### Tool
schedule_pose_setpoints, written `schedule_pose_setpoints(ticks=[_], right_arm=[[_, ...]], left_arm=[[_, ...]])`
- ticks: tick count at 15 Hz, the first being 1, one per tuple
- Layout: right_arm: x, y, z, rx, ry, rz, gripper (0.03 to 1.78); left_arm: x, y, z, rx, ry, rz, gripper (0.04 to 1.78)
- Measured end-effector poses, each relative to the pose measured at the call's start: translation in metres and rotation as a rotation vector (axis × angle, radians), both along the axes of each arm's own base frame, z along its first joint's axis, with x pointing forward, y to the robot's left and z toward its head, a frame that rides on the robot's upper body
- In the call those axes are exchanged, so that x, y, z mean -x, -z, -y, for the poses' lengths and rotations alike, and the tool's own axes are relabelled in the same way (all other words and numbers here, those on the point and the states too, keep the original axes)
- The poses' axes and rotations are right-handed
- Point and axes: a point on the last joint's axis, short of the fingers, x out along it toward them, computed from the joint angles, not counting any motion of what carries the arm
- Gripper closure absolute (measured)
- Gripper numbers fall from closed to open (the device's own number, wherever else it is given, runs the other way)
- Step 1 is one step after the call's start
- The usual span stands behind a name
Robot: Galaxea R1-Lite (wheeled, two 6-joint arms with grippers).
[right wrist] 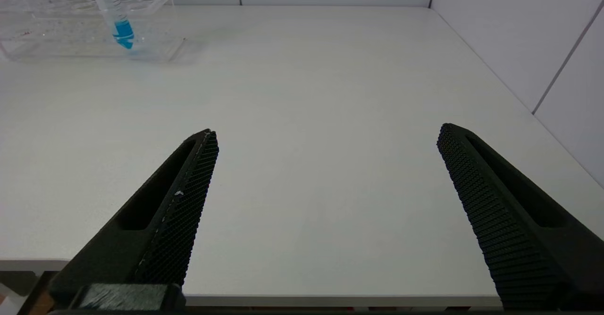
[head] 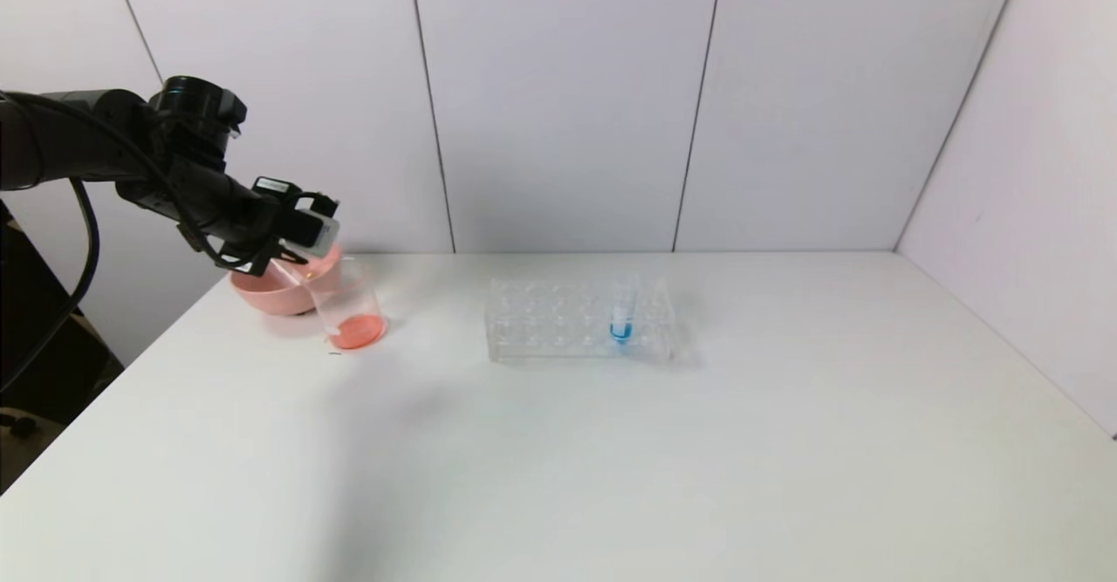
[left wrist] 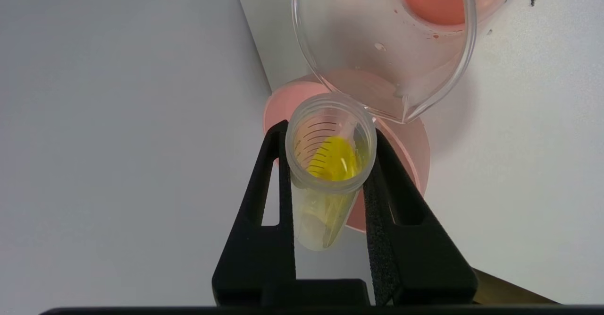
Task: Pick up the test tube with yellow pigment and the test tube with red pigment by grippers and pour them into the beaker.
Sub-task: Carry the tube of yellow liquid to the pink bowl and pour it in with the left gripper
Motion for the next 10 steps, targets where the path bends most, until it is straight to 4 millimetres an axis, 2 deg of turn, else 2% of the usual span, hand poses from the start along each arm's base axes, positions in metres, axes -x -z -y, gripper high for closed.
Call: schedule_pose_setpoints(ticks=[10], right_arm=[[0.0000,0.0000,0.0000,0.000,0.000,0.000,0.11]], left_arm=[[0.0077,-0.0092,0.0029,0.026,-0.026,-0.031,1.38]])
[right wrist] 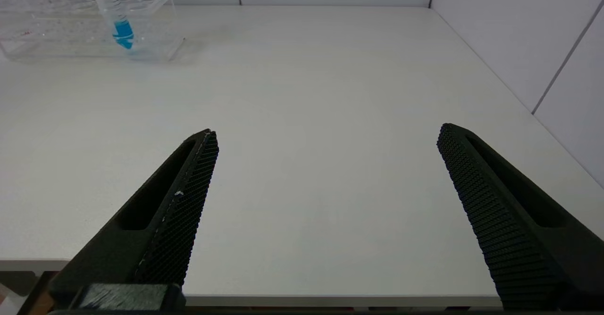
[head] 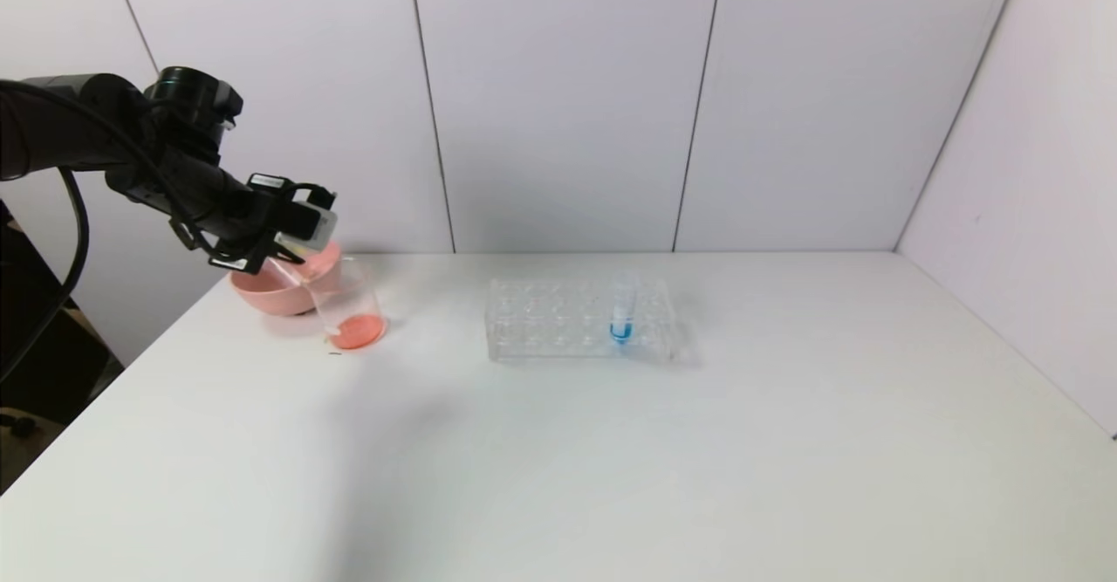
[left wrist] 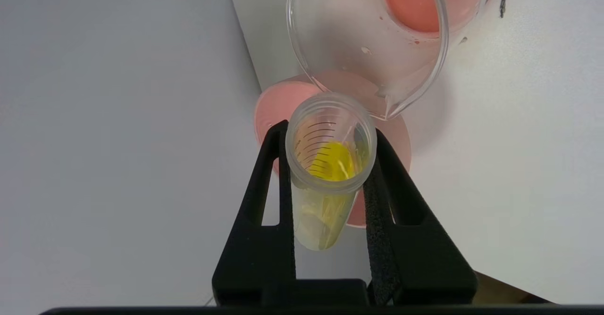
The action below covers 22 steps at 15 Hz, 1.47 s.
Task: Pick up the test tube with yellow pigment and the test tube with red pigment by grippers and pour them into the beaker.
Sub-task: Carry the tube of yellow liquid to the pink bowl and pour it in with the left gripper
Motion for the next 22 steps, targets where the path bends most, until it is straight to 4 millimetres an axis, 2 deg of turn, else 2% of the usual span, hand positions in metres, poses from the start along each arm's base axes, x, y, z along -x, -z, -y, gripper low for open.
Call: schedule_pose_setpoints(ticks=[22], right_arm=[[0.000,0.000,0.000,0.000,0.000,0.000,0.11]], left_arm=[[0.019,0.001,-0.001,-0.075,-0.111,-0.159,1.38]])
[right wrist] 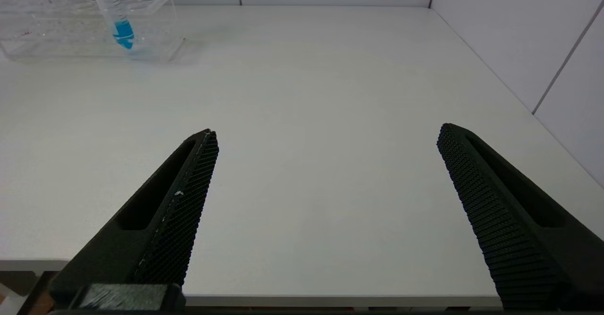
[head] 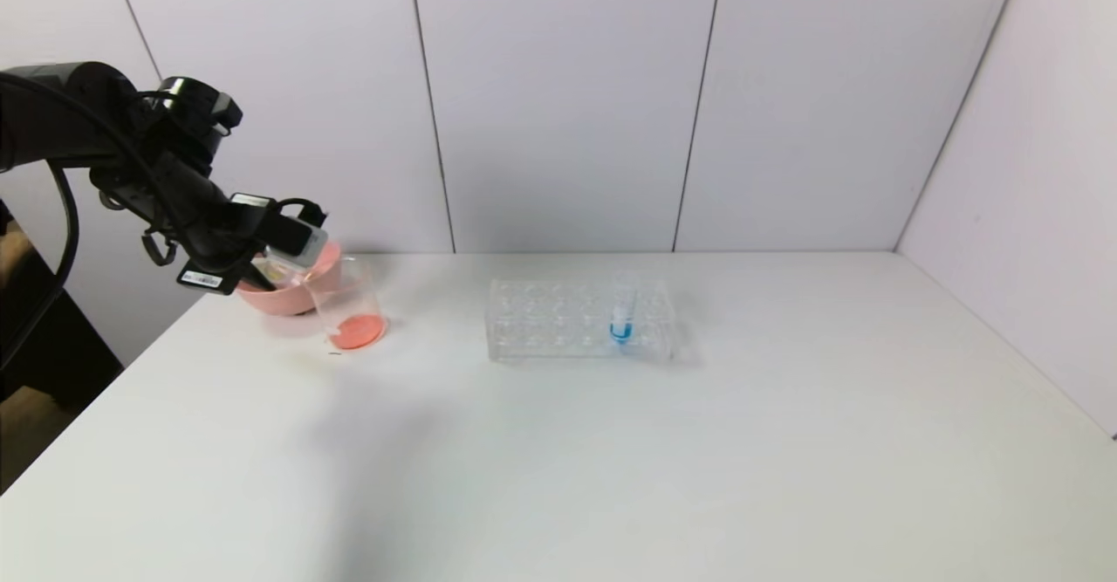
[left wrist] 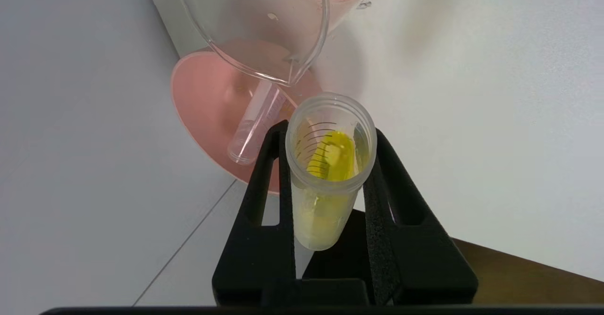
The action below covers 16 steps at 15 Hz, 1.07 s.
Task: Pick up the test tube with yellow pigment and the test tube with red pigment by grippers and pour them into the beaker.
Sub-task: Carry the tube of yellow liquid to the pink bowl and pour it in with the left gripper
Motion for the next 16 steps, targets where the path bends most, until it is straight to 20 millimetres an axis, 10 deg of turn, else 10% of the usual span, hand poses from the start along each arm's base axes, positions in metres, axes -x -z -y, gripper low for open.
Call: schedule_pose_setpoints(ticks=[16], right_arm=[[0.000,0.000,0.000,0.000,0.000,0.000,0.11]], left_arm=[[0.016,-0.011,0.001,-0.001,-0.045,-0.042,1.38]])
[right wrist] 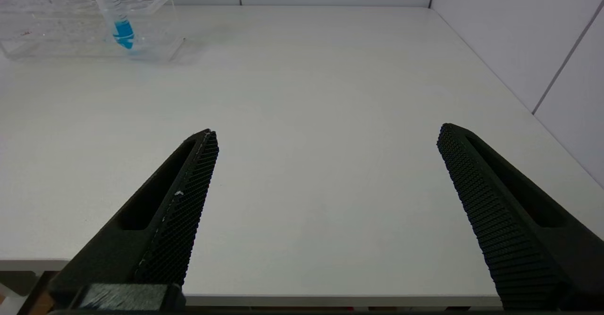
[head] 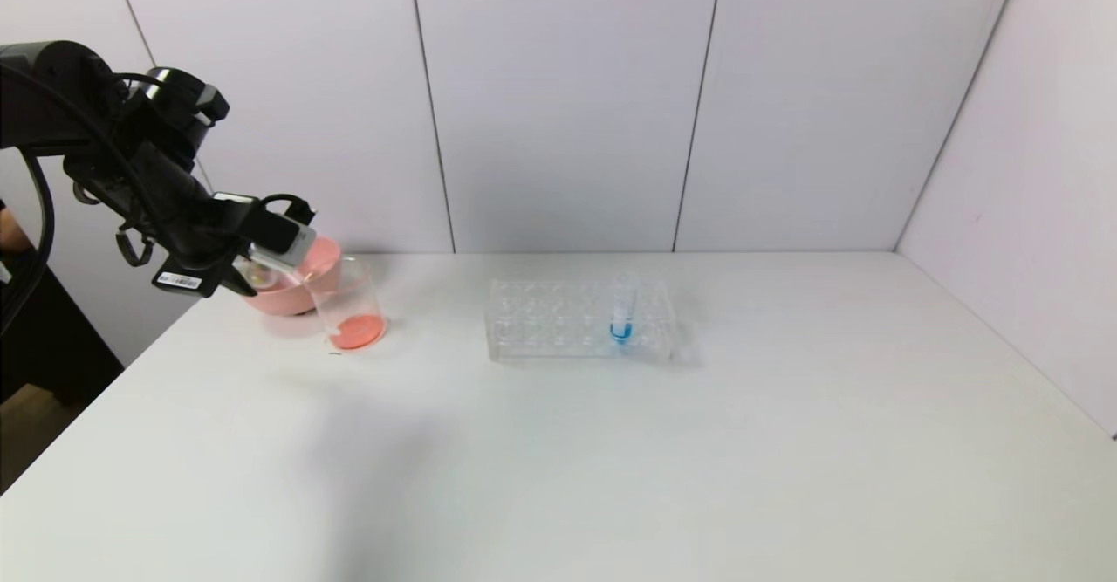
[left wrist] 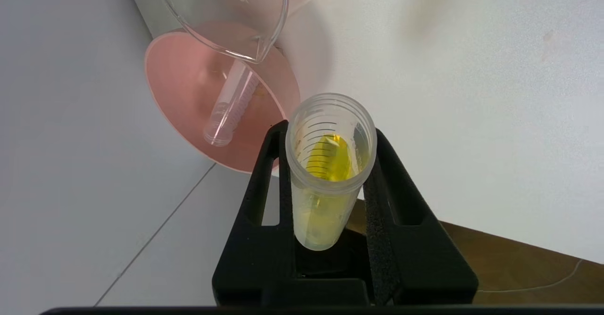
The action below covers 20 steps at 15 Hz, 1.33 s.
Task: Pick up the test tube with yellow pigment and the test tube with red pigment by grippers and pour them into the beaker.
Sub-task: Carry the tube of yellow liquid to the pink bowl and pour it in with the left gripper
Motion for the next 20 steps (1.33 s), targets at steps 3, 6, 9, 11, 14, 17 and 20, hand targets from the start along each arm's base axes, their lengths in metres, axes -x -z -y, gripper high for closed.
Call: schedule_pose_setpoints(ticks=[3,6,9,11,14,17,20], right_arm=[[0.000,0.000,0.000,0.000,0.000,0.000,0.11],[0.000,0.000,0.000,0.000,0.000,0.000,0.11],[0.000,0.000,0.000,0.000,0.000,0.000,0.11],[0.000,0.000,0.000,0.000,0.000,0.000,0.11],[0.000,0.000,0.000,0.000,0.000,0.000,0.11],[0.000,0.000,0.000,0.000,0.000,0.000,0.11],[0.000,0.000,0.000,0.000,0.000,0.000,0.11]], left_arm=[[-0.001,0.001,0.004,-0.005,-0.003,-0.003,1.38],[-0.001,0.002,0.007,-0.015,-0.046,-0.008,1.38],[-0.003,0.004,0.010,-0.007,-0.055,-0.012,1.38],[-0.005,0.005,0.012,0.003,-0.081,-0.011,1.38],[-0.009,0.008,0.021,-0.007,-0.126,-0.011,1.38],[-0.012,0.011,0.022,-0.002,-0.140,-0.010,1.38],[-0.014,0.013,0.022,0.021,-0.177,-0.005,1.38]])
